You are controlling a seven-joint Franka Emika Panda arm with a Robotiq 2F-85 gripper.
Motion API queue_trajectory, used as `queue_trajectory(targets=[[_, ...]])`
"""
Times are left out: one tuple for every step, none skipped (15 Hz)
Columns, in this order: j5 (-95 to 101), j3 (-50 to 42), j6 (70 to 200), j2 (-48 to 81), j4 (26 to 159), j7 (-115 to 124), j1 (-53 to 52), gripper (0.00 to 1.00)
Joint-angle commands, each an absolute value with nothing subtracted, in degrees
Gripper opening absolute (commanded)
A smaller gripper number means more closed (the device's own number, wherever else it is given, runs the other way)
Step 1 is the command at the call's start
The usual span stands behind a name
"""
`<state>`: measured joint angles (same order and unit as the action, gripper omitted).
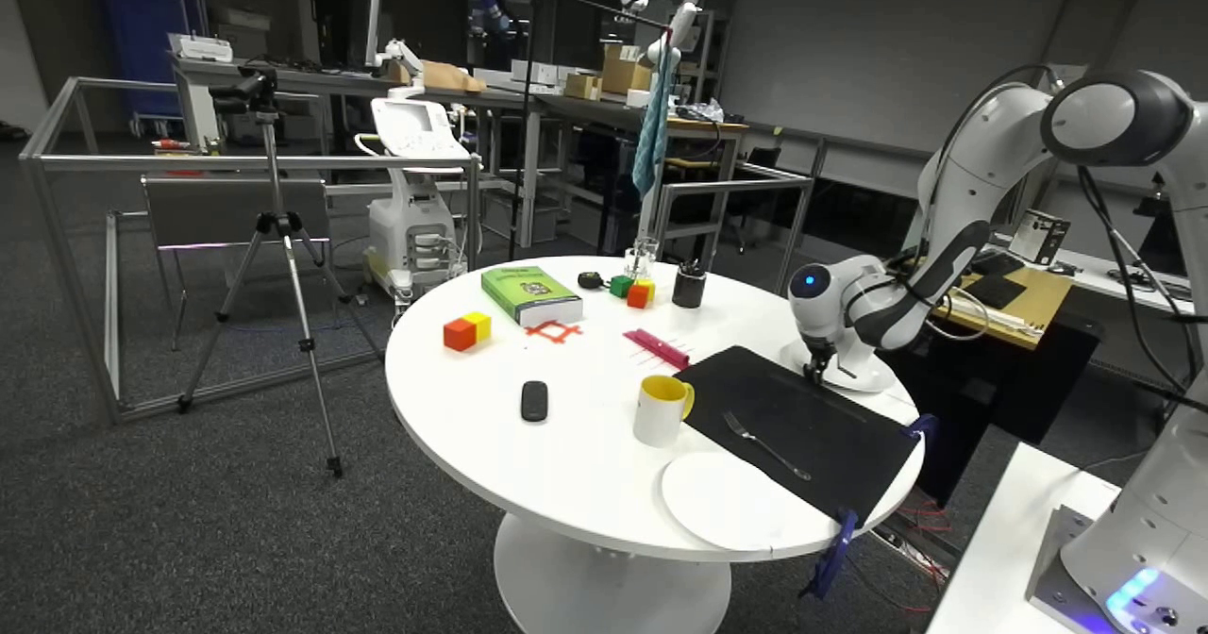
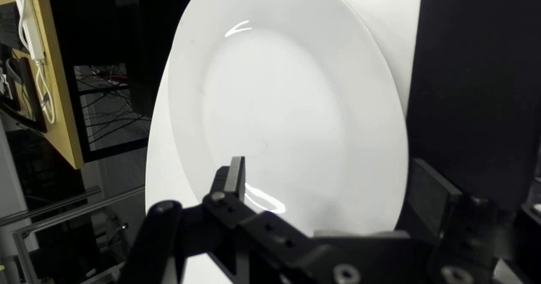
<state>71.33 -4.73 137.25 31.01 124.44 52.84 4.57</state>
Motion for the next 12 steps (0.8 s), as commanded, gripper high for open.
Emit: queue_trajectory(targets=[[70.3,-5.3,135.6,31.1,123.4,50.3,4.3,1.0],[70.3,-5.4,135.4,31.3,123.3,50.1,4.2,1.0],[70.3,-5.4,135.3,31.5,123.2,49.9,4.2,1.0],[70.3,-5.4,135.1,31.7,123.1,49.7,4.2,1.0],[70.4,-5.4,134.7,31.9,123.0,49.7,4.0,1.0],[70.5,-5.5,134.4,32.0,122.9,49.6,3.9,1.0],[70.5,-5.5,134.2,32.1,122.9,49.4,3.9,1.0],[70.5,-5.5,134.1,32.1,122.9,49.2,3.9,1.0],[70.5,-5.5,133.9,32.2,122.9,48.9,3.9,1.0],[70.5,-5.5,133.6,32.4,122.8,48.7,3.9,1.0],[70.6,-5.5,133.3,32.5,122.8,48.6,3.8,1.0],[70.6,-5.5,133.0,32.7,122.7,48.5,3.8,1.0]])
